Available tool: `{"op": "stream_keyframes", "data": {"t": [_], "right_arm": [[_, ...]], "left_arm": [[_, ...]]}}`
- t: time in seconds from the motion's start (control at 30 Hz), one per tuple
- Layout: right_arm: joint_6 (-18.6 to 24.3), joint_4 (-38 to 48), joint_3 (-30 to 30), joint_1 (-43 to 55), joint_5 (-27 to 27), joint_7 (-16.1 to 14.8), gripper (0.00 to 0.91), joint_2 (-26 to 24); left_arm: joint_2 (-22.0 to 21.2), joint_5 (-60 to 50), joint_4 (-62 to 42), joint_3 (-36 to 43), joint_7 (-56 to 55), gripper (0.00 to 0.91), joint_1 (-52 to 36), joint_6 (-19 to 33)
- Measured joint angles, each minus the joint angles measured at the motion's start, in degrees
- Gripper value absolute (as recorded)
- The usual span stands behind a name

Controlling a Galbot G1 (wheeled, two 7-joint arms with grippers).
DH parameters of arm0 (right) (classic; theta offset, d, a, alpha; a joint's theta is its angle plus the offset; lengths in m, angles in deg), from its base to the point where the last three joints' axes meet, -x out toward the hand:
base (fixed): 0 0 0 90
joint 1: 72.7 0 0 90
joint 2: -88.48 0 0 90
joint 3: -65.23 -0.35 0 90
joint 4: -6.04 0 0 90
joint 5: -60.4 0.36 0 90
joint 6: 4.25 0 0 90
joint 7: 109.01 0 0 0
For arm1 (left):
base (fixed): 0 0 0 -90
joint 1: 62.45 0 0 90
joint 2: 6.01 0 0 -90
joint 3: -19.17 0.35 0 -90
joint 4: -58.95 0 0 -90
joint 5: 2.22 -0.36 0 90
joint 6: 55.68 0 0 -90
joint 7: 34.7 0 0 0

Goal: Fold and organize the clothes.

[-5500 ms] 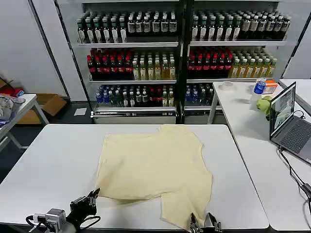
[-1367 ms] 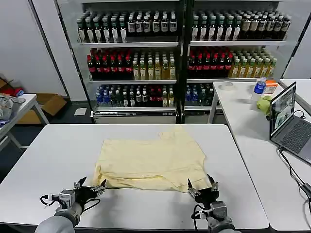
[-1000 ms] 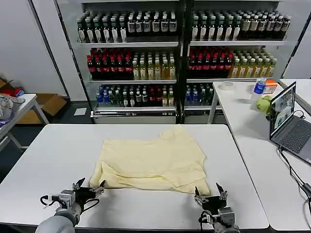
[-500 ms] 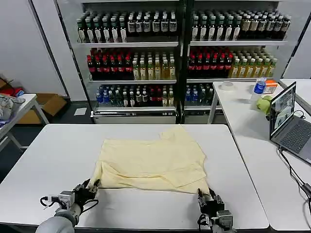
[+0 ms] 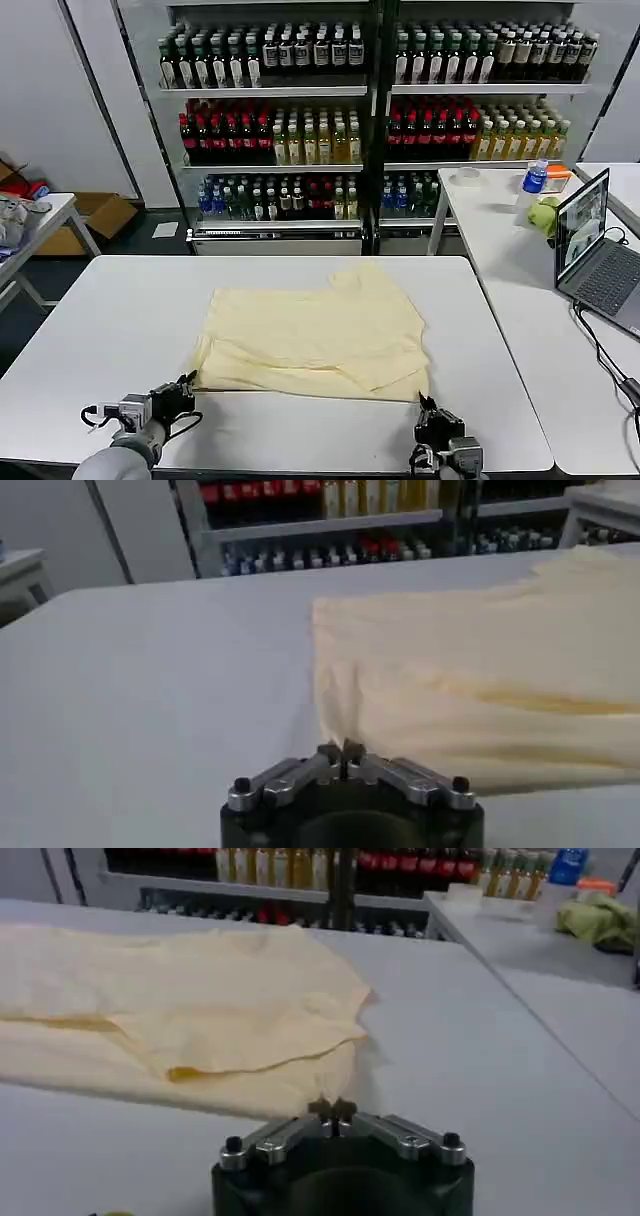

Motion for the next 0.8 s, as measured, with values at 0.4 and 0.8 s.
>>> {"op": "stream_keyframes", "data": {"t": [0.4,0.8], "right_arm": [[0.34,-5.86,-2.18,-7.50,-1.75,-0.46,0.000,-1.05],[1.57,-10.44,-3.28,-16.07,-5.69,-1.22,0.000,-1.38]], "left_arm": [[0.74,0.25,6.50,-2.12,-0.47,0.010,6.33,-0.66],[0.84,-1.24,12.01,-3.55,-0.76,0.010,14.96,-0.48]]}}
